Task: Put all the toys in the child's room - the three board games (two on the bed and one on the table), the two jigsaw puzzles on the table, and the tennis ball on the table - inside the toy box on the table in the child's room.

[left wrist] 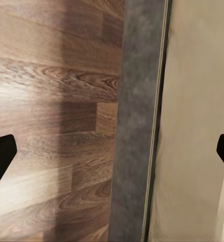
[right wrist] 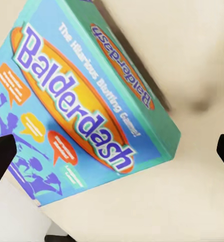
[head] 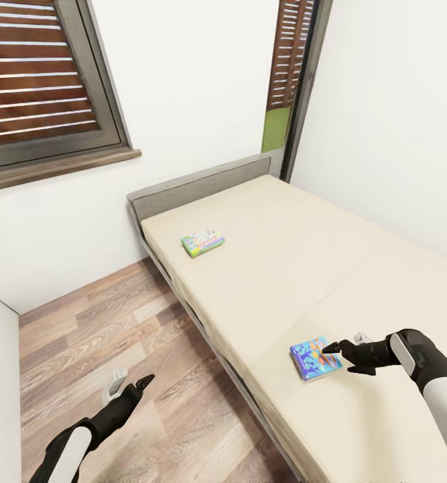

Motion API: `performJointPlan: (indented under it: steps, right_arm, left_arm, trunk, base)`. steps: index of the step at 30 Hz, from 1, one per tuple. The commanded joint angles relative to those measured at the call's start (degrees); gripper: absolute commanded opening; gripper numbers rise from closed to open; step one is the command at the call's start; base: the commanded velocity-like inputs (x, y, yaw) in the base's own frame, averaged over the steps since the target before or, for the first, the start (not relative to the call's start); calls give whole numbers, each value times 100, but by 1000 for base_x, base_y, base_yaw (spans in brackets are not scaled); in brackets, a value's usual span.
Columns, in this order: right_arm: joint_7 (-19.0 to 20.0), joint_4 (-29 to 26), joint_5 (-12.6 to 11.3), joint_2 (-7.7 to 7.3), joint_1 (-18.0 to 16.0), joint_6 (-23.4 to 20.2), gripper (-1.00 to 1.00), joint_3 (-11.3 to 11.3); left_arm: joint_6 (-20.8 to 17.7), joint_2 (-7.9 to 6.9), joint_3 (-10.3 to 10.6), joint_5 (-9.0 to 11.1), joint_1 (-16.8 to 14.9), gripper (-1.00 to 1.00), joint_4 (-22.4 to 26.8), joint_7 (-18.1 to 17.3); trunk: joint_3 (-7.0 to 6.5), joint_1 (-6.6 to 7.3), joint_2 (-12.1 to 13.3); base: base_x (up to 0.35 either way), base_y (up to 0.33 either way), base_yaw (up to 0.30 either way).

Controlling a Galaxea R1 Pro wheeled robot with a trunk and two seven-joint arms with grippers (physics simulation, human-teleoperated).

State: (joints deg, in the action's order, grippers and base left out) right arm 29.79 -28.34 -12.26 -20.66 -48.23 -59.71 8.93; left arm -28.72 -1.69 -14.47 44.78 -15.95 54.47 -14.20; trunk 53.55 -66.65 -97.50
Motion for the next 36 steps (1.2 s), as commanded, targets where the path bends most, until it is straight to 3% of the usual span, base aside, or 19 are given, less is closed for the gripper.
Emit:
performJointPlan:
  steps: [1,22,36]
  right_arm:
    - [18,-2,13,2,-2,-29,100,22]
    - [17,-10,9,14,-2,-29,100,21]
    - [18,-13,5,11,-2,-29,100,21]
  left_arm:
    - [-47,2,-15,30,-3,100,2,-9]
    - [-46,2,-12,31,-4,100,2,-13]
    - [-46,2,-12,31,-4,100,2,-13]
  trunk:
    - [4,1,-2]
    - [4,1,-2]
    - [4,1,-2]
  base:
    - [-62,-34,27]
    - [-15,-8,16]
    - [-1,-1,190]
